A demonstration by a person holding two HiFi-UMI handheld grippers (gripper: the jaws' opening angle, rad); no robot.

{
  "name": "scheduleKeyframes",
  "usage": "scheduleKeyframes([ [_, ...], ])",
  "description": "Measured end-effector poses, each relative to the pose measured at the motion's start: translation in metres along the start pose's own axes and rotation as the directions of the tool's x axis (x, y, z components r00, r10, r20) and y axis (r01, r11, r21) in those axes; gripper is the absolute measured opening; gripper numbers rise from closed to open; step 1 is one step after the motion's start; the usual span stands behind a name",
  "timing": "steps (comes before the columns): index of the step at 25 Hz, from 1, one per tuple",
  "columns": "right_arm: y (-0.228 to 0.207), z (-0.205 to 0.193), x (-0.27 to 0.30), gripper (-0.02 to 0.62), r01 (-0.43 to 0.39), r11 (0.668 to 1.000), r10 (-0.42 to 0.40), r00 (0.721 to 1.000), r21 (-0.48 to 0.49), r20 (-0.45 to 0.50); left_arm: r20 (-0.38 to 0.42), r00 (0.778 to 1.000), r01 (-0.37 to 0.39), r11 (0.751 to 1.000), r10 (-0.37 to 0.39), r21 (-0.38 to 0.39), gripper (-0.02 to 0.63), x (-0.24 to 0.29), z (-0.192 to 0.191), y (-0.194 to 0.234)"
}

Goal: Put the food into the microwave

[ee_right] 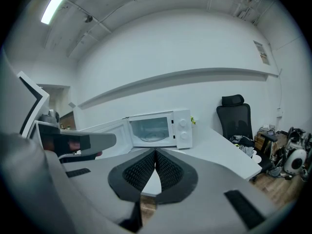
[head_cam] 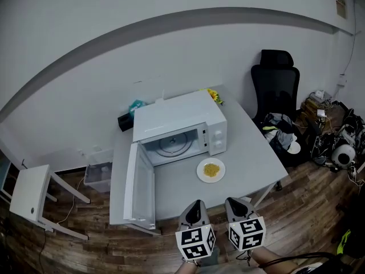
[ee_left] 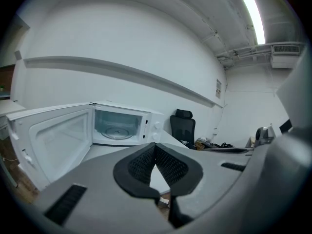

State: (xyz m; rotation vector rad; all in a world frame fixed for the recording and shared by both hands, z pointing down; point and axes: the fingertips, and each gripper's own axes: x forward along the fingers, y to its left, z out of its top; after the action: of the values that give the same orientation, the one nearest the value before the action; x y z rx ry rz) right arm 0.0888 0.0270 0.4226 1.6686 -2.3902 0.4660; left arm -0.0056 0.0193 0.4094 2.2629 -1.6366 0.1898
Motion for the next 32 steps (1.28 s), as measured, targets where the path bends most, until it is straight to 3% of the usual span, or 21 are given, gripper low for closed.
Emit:
scheduleKeyframes([
  [32, -0.053, 0.085, 0.189, 0.015, 0.031, 0.999, -0.031, 0.999, 0.009, 0.02, -0.027, 0.999, 0.043, 0.999, -0.043, 0.018, 0.002, 0.185, 0.068, 0.068],
])
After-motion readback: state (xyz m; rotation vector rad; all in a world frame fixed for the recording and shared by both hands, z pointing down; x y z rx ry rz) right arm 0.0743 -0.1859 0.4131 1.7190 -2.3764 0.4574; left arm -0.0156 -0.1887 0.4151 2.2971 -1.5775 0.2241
